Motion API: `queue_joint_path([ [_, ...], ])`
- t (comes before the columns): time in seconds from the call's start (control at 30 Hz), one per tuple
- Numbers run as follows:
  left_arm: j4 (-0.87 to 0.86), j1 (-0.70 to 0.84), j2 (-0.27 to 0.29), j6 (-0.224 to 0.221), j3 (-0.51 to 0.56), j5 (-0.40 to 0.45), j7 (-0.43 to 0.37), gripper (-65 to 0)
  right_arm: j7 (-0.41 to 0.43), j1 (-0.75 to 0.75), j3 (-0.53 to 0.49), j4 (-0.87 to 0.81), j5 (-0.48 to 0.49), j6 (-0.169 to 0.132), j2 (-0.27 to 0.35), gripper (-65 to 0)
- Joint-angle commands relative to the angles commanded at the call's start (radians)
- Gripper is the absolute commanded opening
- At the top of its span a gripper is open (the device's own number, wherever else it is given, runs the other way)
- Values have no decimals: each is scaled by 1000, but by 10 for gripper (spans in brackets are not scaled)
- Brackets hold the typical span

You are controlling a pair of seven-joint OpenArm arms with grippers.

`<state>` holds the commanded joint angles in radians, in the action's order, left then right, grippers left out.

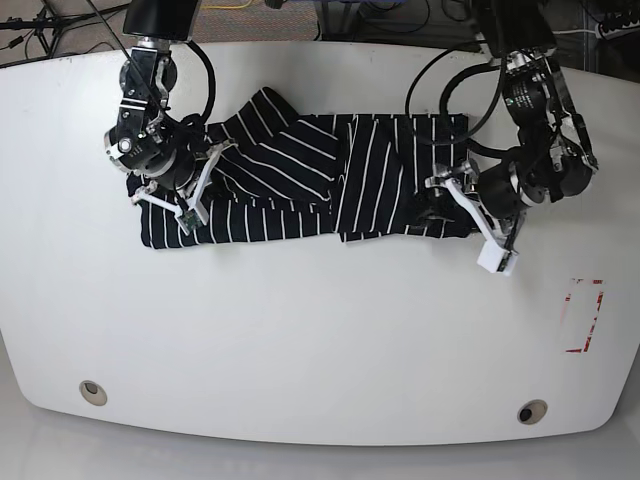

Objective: Fold the T-shirt properly
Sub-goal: 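Grasp the strip's other end with the left gripper and fold it inward, then grasp both ends of the strip and lift them toward the middle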

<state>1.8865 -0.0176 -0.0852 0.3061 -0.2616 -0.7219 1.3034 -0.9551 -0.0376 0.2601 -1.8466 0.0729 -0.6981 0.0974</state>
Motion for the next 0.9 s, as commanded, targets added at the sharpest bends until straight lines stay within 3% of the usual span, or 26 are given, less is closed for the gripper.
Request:
queue_joint_path([
  [0.13, -78, 20, -44, 0, 3, 52, -74, -531, -146, 51, 6, -109, -6, 0, -37, -595],
  [0.2, -109, 26, -48, 6, 3, 60, -92, -568, -196, 68, 9, -129, -2, 0, -40, -525],
  [0.4, -207, 26, -46, 66, 0, 83, -100, -572, -284, 123, 178, -149, 78, 0, -87, -252],
  [0.57, -244, 26, -44, 69, 5, 137, -118, -574, -319, 167, 325, -106, 209, 0, -84, -98],
  [0.7, -250, 29, -43, 69, 6, 167, -137, -569, -356, 199, 423, -44, 311, 0, -38, -46],
  [0.9, -321, 40, -49, 69, 6, 181, -140, -569, -371, 230, 545, 192, 529, 0, 72, -44],
])
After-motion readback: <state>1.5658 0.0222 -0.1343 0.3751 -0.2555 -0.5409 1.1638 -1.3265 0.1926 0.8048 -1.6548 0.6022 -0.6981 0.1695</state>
